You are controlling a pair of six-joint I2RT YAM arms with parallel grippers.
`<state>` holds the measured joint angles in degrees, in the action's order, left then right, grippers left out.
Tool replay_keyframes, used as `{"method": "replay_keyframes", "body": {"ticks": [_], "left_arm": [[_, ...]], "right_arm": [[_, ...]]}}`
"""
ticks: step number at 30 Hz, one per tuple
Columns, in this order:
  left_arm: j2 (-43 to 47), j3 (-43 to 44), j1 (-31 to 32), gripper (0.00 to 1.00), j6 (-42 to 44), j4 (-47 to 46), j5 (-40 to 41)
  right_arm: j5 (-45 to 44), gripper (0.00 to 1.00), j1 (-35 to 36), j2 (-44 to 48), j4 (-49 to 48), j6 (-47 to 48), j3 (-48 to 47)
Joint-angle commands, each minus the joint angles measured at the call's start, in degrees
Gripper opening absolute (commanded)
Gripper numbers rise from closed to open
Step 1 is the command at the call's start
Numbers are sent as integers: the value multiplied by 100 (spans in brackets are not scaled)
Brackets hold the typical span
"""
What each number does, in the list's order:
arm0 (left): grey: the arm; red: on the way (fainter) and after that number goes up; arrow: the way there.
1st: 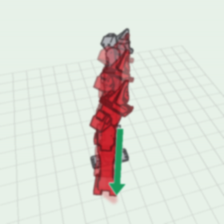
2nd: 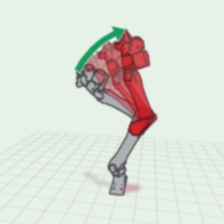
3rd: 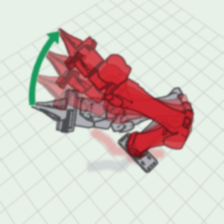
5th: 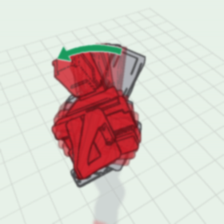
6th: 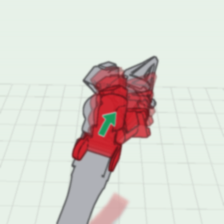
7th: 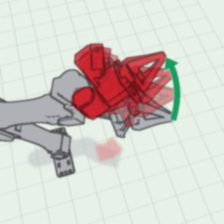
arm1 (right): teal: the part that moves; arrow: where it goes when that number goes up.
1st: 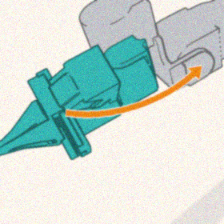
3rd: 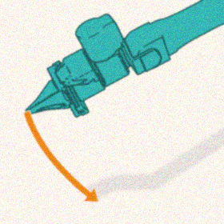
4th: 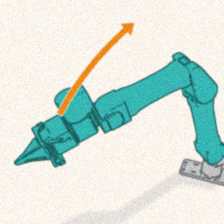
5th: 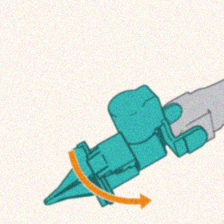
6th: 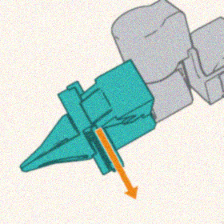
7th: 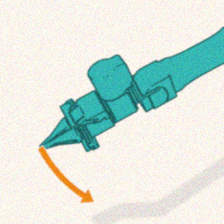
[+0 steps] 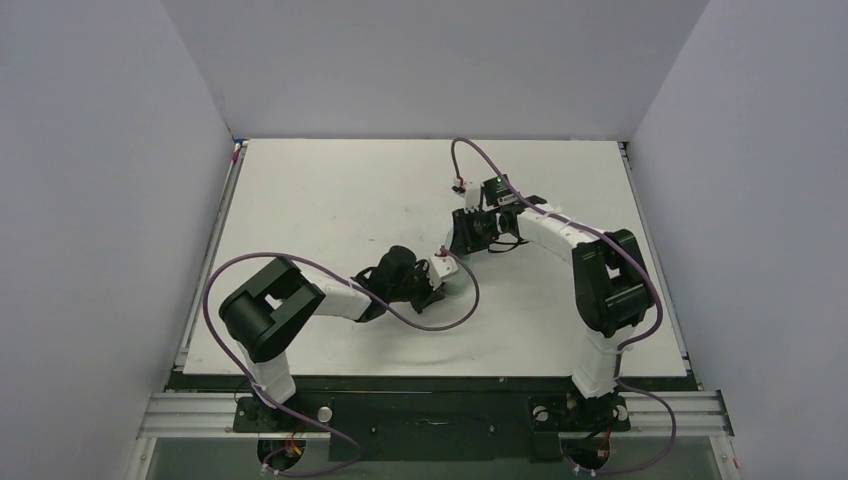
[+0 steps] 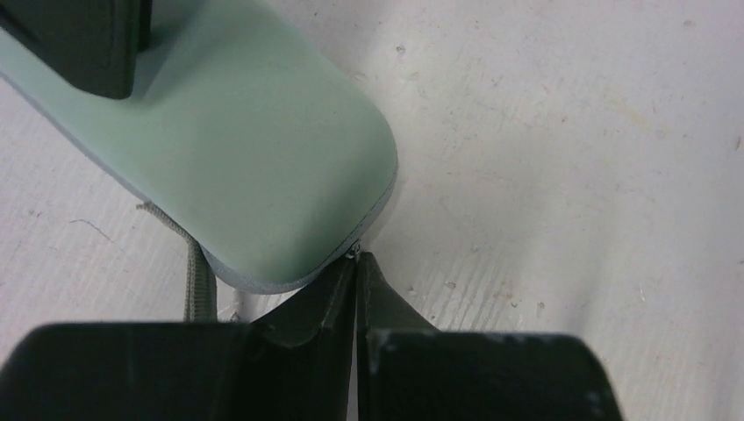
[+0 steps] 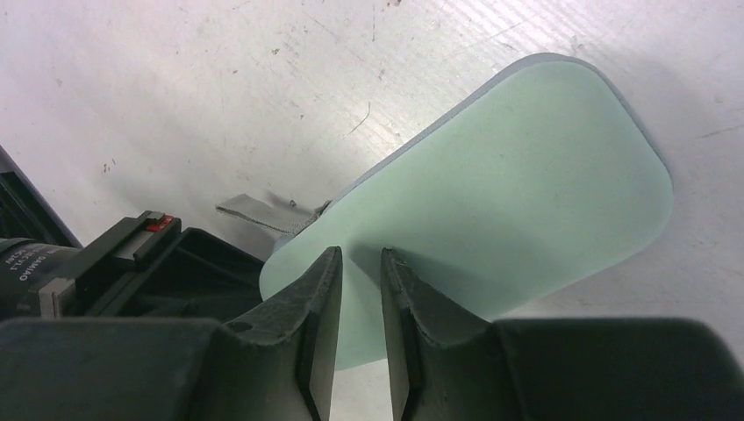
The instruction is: Open the umbrella
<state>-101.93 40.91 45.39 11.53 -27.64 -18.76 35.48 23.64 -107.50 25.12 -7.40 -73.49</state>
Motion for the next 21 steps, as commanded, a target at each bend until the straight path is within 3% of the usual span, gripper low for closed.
{"method": "replay_keyframes", "body": {"ticks": [1, 3, 8, 11, 16, 21], "left_arm": [[-158, 337, -347, 0, -444, 14, 372], [-158, 405, -540, 0, -430, 156, 328], [-208, 599, -965, 0, -421, 321, -144], [-277, 671, -1081, 0, -330, 280, -560], [-449, 831, -1113, 0, -140, 321, -776], [-533, 786, -1152, 0, -20, 224, -869]], "right_arm": [[-734, 23, -137, -100, 701, 196, 420], [-595, 26, -241, -2, 928, 344, 415], [313, 56, -329, 633, 1562, 929, 464], [631, 72, -517, 1018, 1784, 1789, 413], [143, 75, -789, 566, 2532, 3452, -833], [255, 75, -819, -580, 3288, 3895, -2114]]}}
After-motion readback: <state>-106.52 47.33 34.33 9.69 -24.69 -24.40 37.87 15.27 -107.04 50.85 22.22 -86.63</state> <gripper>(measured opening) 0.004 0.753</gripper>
